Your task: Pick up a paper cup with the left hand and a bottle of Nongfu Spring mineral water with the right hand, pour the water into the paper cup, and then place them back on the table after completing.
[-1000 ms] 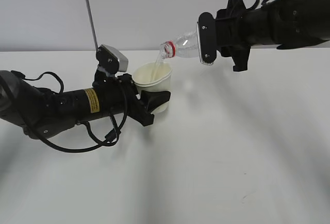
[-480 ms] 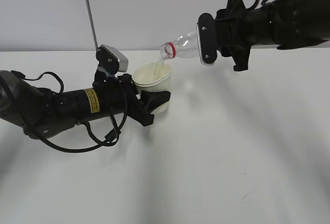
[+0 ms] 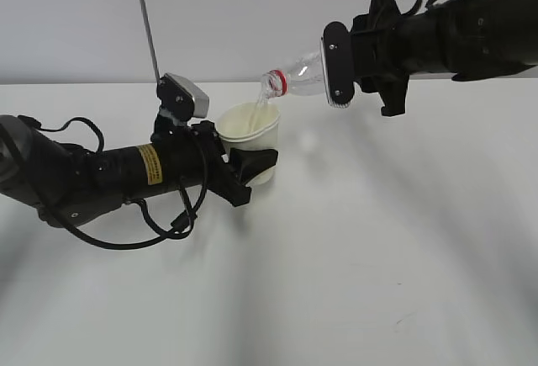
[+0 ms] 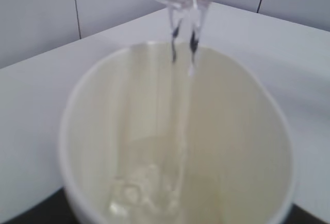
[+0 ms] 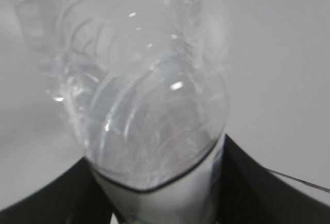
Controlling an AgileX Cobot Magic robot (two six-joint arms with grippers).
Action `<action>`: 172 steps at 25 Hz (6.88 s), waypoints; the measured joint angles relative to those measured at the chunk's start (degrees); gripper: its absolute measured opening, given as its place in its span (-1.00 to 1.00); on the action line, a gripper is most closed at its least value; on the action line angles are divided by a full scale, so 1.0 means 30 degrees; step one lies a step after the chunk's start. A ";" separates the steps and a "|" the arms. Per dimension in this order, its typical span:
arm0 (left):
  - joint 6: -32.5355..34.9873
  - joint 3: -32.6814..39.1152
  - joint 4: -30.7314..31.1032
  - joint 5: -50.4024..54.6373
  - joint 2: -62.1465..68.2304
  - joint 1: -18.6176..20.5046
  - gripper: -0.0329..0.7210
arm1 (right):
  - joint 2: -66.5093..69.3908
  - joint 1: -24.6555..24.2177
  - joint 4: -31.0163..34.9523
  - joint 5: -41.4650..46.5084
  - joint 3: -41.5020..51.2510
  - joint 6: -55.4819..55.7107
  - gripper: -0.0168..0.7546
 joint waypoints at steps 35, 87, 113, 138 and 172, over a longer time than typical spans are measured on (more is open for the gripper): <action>0.0000 0.0000 0.0000 0.0117 0.0000 0.0000 0.06 | 0.0000 0.0000 -0.0307 0.0044 -0.0057 -0.0034 0.01; 0.0000 0.0000 -0.0970 -0.0021 0.0032 0.0728 0.06 | 0.0000 0.0000 -0.0331 -0.0369 -0.0057 2.1069 0.01; 0.0038 0.0000 -0.0984 0.1505 0.0114 0.3956 0.05 | 0.0199 0.0000 -0.0331 -0.0458 -0.0057 2.4930 0.01; 0.2563 -0.0131 -0.4911 0.0018 0.2321 0.3956 0.05 | 0.0199 0.0000 -0.0331 -0.0498 -0.0057 2.5396 0.01; 0.2890 0.3415 -0.6347 -0.1485 0.0137 0.3956 0.55 | 0.0242 0.0000 -0.0584 -0.0498 -0.0057 2.5868 0.01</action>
